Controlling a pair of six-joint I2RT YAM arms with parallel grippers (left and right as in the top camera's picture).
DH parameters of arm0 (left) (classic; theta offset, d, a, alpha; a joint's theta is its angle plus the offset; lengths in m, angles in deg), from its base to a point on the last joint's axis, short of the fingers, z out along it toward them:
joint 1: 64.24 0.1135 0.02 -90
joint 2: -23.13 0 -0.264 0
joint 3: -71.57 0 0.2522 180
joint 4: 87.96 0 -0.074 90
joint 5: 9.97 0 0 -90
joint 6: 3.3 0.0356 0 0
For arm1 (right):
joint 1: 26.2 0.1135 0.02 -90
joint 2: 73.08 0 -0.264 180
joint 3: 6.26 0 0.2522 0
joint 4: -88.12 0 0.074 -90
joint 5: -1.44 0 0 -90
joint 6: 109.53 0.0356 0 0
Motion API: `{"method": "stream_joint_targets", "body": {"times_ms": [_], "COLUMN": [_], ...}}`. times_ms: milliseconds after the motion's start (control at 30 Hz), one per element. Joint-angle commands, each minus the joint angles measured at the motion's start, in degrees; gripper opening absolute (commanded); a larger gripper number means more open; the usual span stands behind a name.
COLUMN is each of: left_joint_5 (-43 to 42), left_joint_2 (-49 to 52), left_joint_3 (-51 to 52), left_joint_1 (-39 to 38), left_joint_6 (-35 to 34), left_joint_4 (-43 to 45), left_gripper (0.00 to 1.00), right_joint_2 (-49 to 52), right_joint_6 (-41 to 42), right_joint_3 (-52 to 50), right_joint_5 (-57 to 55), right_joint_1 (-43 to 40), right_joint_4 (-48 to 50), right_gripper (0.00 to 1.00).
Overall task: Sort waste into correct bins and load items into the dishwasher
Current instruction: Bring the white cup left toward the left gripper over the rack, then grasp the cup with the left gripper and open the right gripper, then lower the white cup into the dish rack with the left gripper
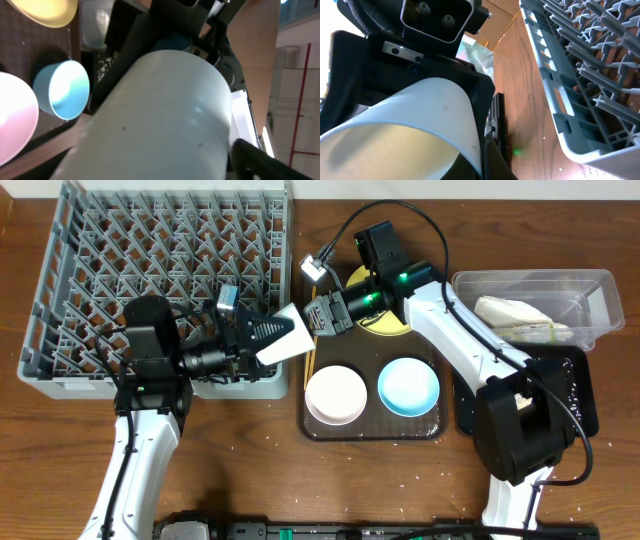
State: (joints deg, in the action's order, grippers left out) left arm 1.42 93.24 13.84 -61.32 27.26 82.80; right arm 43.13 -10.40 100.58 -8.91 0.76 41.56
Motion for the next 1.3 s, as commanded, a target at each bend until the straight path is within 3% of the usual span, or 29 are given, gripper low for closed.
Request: {"method": "stream_joint_targets", "body": {"times_ms": [0,133,300,333,467,667,900,1133,1267], "left_joint_5": [0.7,0.9,1.6,1.7,3.0,4.7,19.7,37.0,45.2], "left_joint_2": [-0.1,-0.1,-0.1,-0.1,-0.1,-0.1,-0.1,-0.5,-0.6], "left_joint_3": [-0.7,-0.7,-0.7,-0.7,-0.7,-0.7,-0.8,-4.4,-11.5], "left_joint_1": [0.2,0.2,0.2,0.2,0.2,0.3,0.3,0.3,0.0], "left_joint_6": [1.3,1.3,1.4,1.4,1.4,3.5,4.7,12.5,19.1], "left_joint_4": [0.8,0.8,0.8,0.8,1.0,4.8,1.6,-15.7,-30.1], "left_gripper": [0.77,0.59,0.45,0.42,0.31,0.31,0.28,0.28,0.27], "right_joint_2": [0.2,0.2,0.2,0.2,0.2,0.2,-0.5,-5.7,-10.3], "right_joint_6": [3.5,4.2,4.2,4.2,4.2,4.3,5.2,0.7,-0.4], "right_joint_3": [0.0,0.0,0.0,0.0,0.0,0.0,0.0,0.0,0.0], "right_joint_5": [-5.2,-6.0,-5.9,-5.9,-5.9,-7.0,-19.1,-31.8,-42.1], "right_joint_1": [0.7,0.7,0.7,0.7,-0.3,-6.4,-14.5,-16.1,-15.6], "right_joint_4": [-0.4,-0.2,-0.2,-0.2,0.3,0.3,-2.9,-10.1,-13.7], "right_gripper": [0.01,0.01,0.02,0.05,0.29,0.42,0.50,0.58,0.62]}}
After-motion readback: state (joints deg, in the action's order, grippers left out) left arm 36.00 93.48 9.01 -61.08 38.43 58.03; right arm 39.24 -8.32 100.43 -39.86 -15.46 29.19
